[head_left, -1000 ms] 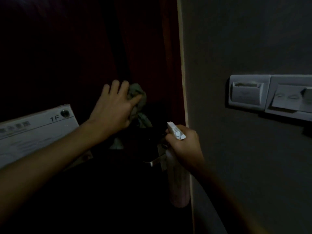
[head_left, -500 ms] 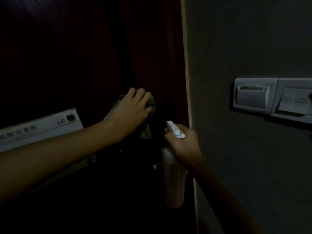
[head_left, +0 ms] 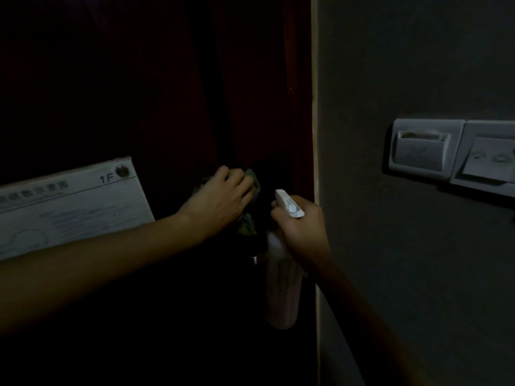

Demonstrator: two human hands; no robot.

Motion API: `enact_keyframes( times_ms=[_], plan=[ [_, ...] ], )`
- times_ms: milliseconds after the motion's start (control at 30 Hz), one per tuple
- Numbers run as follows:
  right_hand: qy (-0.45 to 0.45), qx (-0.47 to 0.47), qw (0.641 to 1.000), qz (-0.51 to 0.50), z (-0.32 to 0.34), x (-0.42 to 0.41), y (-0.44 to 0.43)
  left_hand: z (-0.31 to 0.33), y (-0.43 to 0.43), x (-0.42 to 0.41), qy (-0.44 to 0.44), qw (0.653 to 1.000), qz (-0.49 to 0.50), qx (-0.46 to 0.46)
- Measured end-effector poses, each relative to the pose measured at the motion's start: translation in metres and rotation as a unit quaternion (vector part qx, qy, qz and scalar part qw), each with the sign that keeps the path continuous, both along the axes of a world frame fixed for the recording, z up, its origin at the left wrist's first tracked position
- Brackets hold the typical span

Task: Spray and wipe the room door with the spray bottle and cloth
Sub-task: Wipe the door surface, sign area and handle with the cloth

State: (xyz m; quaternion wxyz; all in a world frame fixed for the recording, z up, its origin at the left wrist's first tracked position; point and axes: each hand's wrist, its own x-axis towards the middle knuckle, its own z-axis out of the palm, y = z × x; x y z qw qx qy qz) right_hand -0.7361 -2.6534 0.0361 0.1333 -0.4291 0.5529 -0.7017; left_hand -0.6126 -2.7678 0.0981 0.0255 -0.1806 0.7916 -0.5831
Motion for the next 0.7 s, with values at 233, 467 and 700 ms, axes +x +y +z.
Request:
enact_keyframes(
  times_ms=[233,467,700],
  plan=[
    [0.004,0.006,1.000,0.020,-0.007,0.001,0.005,-0.063,0.008,-0.014,-0.062,0.987,0.045,0.139],
    [-0.014,0.018,1.000,0.009,-0.021,-0.008,0.014,-0.070,0.005,0.004,-0.082,0.987,0.013,0.136],
    [-0.019,0.035,0.999,0.006,-0.020,-0.011,0.014,-0.054,0.006,-0.009,-0.008,0.995,0.063,0.076]
  ],
)
